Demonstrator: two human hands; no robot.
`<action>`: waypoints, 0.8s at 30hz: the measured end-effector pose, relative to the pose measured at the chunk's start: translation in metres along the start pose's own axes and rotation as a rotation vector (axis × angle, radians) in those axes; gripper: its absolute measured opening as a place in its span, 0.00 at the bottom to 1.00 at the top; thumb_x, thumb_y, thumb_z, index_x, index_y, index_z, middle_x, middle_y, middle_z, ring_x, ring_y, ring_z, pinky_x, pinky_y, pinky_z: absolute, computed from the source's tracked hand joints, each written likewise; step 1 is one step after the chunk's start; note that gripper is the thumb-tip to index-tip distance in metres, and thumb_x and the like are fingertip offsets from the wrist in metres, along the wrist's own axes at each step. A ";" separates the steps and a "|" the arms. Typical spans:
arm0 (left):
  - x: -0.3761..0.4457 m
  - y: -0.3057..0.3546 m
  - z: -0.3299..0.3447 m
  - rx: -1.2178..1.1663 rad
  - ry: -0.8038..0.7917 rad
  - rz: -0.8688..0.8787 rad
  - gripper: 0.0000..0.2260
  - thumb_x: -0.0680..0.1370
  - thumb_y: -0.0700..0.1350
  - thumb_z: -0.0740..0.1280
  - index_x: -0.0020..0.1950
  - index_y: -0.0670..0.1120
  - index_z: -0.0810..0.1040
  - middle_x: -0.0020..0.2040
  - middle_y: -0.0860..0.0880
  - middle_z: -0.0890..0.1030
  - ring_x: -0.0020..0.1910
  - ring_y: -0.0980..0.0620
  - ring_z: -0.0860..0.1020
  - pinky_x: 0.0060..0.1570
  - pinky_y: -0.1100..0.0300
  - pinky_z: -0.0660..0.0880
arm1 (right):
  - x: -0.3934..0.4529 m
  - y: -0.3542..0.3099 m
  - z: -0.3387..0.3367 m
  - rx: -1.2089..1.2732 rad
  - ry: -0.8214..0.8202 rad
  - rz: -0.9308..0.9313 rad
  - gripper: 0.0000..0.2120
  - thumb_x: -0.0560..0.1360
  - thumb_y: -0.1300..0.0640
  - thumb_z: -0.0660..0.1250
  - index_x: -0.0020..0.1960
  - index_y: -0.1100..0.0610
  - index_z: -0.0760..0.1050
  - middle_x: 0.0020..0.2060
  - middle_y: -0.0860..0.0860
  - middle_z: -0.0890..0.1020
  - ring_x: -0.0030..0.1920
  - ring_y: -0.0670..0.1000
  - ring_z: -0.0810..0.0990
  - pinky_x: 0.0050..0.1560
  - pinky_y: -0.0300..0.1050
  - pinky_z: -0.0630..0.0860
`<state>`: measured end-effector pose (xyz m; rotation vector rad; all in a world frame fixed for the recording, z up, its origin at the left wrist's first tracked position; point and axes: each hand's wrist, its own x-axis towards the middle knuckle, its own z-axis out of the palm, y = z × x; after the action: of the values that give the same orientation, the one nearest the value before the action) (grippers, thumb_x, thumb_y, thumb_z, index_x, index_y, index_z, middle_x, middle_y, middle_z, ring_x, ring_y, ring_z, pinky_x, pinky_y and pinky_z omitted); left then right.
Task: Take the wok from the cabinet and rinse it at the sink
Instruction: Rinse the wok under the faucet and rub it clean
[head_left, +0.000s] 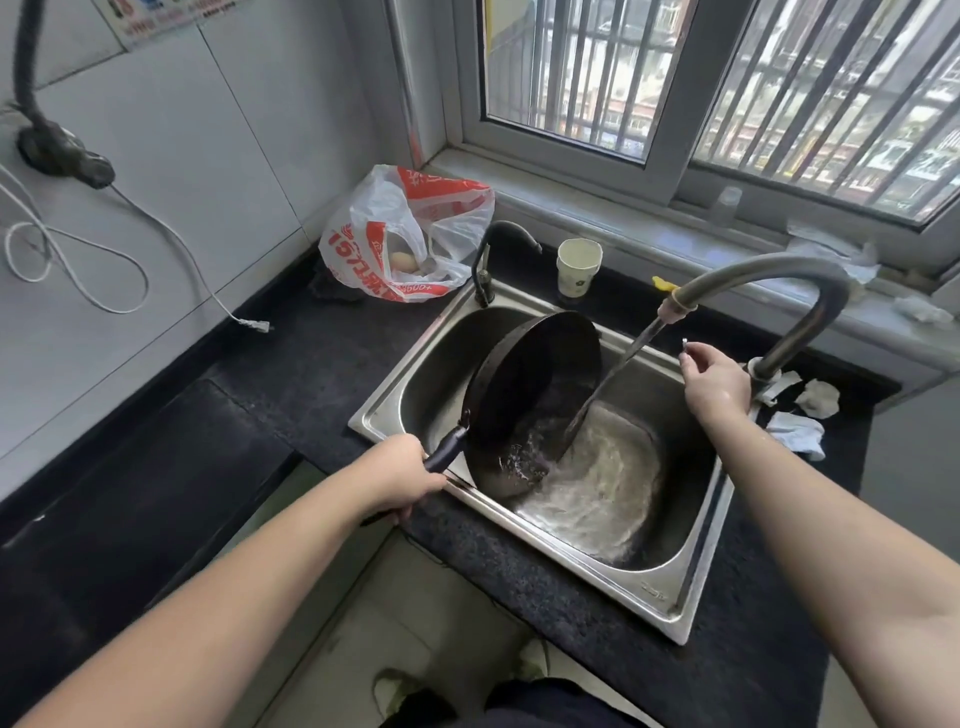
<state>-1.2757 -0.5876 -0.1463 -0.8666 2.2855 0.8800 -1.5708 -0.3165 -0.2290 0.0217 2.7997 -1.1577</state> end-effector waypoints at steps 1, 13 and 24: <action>-0.002 0.001 -0.004 -0.025 -0.004 0.002 0.11 0.76 0.45 0.66 0.38 0.39 0.76 0.30 0.40 0.80 0.21 0.47 0.74 0.21 0.64 0.70 | -0.001 -0.001 0.000 -0.007 0.001 -0.003 0.15 0.79 0.49 0.63 0.63 0.50 0.77 0.58 0.53 0.82 0.60 0.56 0.77 0.60 0.46 0.70; -0.026 -0.002 0.017 -0.415 -0.139 0.022 0.09 0.79 0.42 0.65 0.41 0.42 0.70 0.29 0.47 0.73 0.20 0.54 0.70 0.19 0.64 0.68 | 0.000 -0.001 0.001 -0.021 -0.005 -0.002 0.15 0.79 0.50 0.62 0.64 0.51 0.77 0.58 0.53 0.82 0.60 0.56 0.78 0.55 0.43 0.69; -0.010 -0.007 0.075 -0.531 -0.193 0.013 0.09 0.75 0.35 0.65 0.36 0.41 0.69 0.28 0.45 0.72 0.20 0.54 0.69 0.19 0.64 0.68 | -0.005 -0.005 -0.003 -0.025 -0.023 0.020 0.15 0.79 0.49 0.62 0.65 0.49 0.77 0.59 0.52 0.81 0.61 0.54 0.77 0.54 0.40 0.67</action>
<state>-1.2459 -0.5337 -0.1900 -0.9313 1.9170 1.5435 -1.5663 -0.3177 -0.2223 0.0336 2.7869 -1.1106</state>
